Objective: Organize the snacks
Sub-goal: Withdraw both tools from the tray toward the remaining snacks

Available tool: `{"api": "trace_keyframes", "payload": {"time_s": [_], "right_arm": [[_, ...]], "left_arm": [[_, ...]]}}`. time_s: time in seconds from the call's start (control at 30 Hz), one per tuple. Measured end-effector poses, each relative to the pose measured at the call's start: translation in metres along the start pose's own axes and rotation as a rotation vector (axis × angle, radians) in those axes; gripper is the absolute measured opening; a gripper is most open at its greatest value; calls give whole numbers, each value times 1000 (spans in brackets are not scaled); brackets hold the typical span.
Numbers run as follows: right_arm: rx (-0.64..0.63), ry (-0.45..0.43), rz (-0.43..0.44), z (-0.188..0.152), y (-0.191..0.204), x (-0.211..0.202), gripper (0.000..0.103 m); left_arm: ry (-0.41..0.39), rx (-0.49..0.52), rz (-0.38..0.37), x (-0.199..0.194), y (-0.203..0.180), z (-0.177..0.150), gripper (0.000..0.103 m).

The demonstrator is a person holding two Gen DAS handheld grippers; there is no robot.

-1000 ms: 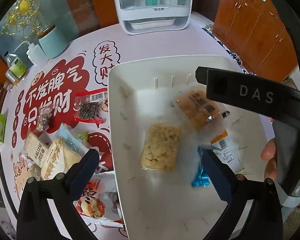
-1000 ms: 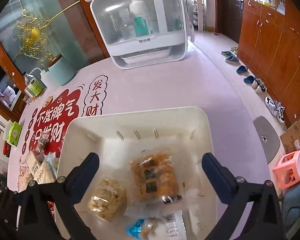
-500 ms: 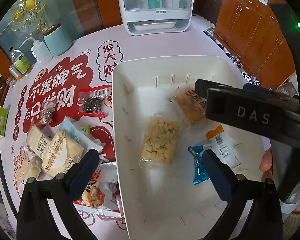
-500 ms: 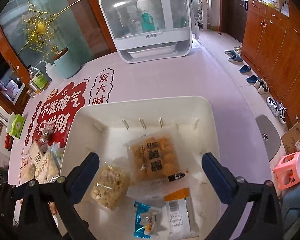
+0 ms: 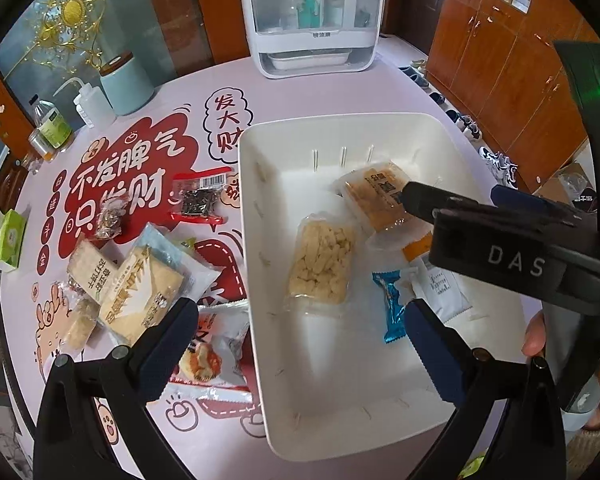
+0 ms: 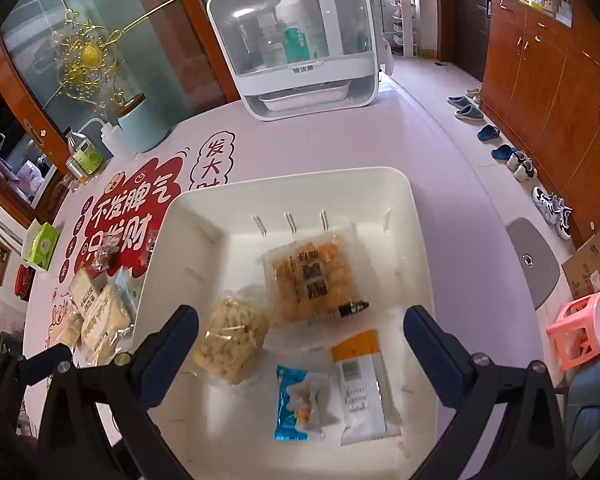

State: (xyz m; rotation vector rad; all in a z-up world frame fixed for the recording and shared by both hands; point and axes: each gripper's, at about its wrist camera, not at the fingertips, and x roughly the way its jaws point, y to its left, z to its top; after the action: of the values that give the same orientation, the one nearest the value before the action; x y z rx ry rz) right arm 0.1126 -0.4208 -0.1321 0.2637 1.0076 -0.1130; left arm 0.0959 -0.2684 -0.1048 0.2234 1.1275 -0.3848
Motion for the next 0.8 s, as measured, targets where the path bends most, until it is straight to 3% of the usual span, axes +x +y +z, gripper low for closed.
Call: {"api": "trace_keyframes", "payload": {"time_s": [0.5,0.8], "right_arm": [[15,14,14,-45,28,-34,103],[23,-25,47,-49,86,-58,103]], "left_arm": [[-10,11,-14,-32,38,-43,102],[-52,-16,-6,-56,115,-61,102]]}}
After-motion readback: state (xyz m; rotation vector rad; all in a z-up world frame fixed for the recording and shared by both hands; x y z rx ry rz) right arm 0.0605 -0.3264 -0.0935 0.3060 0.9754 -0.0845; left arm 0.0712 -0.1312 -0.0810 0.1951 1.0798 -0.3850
